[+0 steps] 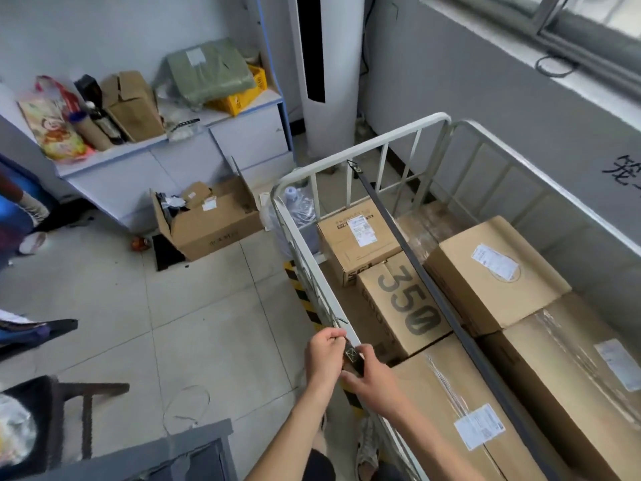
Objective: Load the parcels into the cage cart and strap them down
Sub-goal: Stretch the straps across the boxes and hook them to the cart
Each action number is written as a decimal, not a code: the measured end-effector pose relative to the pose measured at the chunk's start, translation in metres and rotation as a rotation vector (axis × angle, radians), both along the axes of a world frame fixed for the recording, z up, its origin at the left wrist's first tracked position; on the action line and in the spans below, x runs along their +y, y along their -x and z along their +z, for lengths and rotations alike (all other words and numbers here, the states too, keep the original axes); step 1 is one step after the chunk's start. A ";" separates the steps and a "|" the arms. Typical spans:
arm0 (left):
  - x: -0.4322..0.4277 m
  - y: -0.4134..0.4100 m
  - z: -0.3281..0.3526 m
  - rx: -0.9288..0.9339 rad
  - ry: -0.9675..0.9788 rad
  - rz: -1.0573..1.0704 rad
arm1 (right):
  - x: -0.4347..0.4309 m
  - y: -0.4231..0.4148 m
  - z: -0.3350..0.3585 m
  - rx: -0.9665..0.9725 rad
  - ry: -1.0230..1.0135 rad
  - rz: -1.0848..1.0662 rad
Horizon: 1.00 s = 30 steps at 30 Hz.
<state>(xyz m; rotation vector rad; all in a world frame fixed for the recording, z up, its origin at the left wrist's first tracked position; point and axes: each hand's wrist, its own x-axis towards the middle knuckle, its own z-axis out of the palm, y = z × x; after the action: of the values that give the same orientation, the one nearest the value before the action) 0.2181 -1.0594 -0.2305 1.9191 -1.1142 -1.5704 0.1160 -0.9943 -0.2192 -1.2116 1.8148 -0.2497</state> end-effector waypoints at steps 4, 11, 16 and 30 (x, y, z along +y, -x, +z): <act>-0.039 0.018 -0.008 -0.106 0.023 -0.269 | -0.024 0.011 -0.010 0.163 0.026 -0.112; -0.124 0.063 -0.025 -0.069 -0.013 -0.827 | -0.053 0.059 -0.051 0.115 -0.133 -0.414; -0.168 0.075 -0.055 -0.228 0.029 -1.166 | -0.075 0.082 -0.084 -0.121 -0.231 -0.466; -0.233 0.119 -0.155 -0.486 -0.220 -1.480 | -0.134 0.093 -0.199 -0.586 -0.290 -0.291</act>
<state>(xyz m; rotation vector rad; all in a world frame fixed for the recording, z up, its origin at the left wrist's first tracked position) 0.0989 -1.2928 -0.3852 1.5523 -3.1176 -1.8191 0.0234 -1.1284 -0.4183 -0.5844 1.4360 -0.4381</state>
